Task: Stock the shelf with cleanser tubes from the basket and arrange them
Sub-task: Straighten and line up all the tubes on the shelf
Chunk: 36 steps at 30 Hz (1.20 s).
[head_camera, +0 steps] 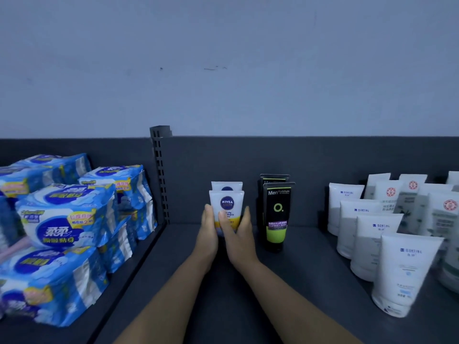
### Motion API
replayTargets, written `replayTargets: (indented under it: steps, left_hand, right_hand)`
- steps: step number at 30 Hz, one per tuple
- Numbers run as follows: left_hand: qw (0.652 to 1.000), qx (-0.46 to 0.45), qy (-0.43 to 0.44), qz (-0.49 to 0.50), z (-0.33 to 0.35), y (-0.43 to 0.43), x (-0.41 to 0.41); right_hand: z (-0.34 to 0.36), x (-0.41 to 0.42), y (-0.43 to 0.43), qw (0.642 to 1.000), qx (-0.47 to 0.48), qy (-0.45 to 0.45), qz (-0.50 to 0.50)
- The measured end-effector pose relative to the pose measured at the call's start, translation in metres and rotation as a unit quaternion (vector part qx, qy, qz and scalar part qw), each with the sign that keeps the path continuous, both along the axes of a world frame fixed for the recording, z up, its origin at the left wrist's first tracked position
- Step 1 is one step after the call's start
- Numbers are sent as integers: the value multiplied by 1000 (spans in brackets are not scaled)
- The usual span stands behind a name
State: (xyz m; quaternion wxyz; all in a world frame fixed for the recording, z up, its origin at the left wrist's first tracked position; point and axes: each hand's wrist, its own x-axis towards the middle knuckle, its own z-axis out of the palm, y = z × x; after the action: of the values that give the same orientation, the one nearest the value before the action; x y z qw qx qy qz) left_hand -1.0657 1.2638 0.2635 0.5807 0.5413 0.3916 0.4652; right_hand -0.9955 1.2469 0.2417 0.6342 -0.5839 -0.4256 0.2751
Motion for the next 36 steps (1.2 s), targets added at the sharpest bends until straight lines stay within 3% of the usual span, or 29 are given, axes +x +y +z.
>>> replayTargets:
  steps: [4,7,11,14,18,23,27,31,36]
  left_hand:
    - [997,-33,-7,67,11,-10,-14]
    - [992,29,14,123,27,-27,-22]
    - [965,158,4,208,48,-54,-17]
    - [955,232,-28,181,65,-93,3]
    - [966,246,-54,62,75,-136,52]
    - [989,116,-83,-28,65,-155,123]
    - [993,-36,-56,-96,43,-161,160]
    - [989,-83,-58,-106,40,-160,182]
    - [984,-129,-90,-86,34,-151,200]
  right_hand:
    - [24,-14,-46,999,-17,-33,3]
    - [27,-17,-69,999,-34,-38,4]
    - [61,-27,-108,994,87,-71,9]
    - [86,-6,-148,978,182,-99,-27]
    - [123,45,-209,942,275,-148,-125]
    - [118,118,-244,919,256,-149,-260]
    - [99,161,-262,942,177,-14,-286]
    - [82,201,-252,963,75,160,-205]
    - [58,229,-220,971,-28,218,-91]
